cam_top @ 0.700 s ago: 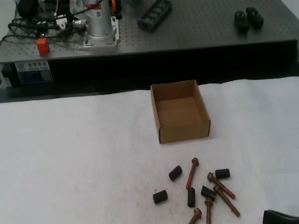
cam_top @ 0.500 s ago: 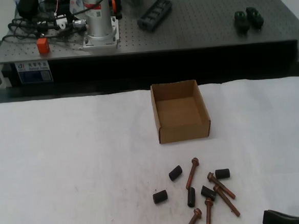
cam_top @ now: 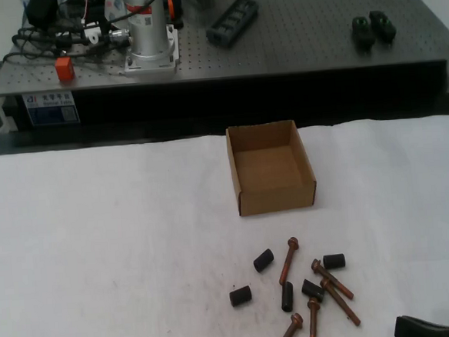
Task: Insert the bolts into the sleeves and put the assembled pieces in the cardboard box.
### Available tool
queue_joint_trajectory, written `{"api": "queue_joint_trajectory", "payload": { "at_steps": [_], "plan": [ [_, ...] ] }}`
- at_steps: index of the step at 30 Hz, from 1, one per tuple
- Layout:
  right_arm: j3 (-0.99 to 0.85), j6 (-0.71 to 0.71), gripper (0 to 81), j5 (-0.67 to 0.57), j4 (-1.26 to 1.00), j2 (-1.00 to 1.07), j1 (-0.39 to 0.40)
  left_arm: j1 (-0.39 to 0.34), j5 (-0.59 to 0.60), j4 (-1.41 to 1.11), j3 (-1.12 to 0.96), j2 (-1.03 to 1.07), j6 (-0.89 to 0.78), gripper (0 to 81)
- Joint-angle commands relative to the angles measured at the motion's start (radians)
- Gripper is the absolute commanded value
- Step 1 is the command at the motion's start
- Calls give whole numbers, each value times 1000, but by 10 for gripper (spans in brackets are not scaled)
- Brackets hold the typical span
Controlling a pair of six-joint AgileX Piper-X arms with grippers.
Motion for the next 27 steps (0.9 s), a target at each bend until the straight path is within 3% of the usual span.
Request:
{"api": "queue_joint_trajectory", "payload": {
  "at_steps": [1, 6, 11, 13, 22, 27],
  "plan": [
    [-10, -45, 45, 38, 39, 1, 4, -2, 0, -5, -2, -9, -8, 6],
    [-10, 51, 7, -82, -100, 12, 8, -2, 120, -175, -2, -9, 29, 20],
    [-95, -1, 183, -65, -106, 150, 10, -2, 126, -344, -2, 7, 101, 221],
    [-165, -51, 193, -70, -80, 262, 10, -2, 126, -360, -7, 36, 104, 298],
    [-625, -400, 193, -31, 250, 906, 13, -2, 155, -365, -107, 263, 219, 302],
    [-857, -549, 193, 91, 408, 1208, 55, -2, 155, -365, -144, 346, 240, 302]
  ]
}}
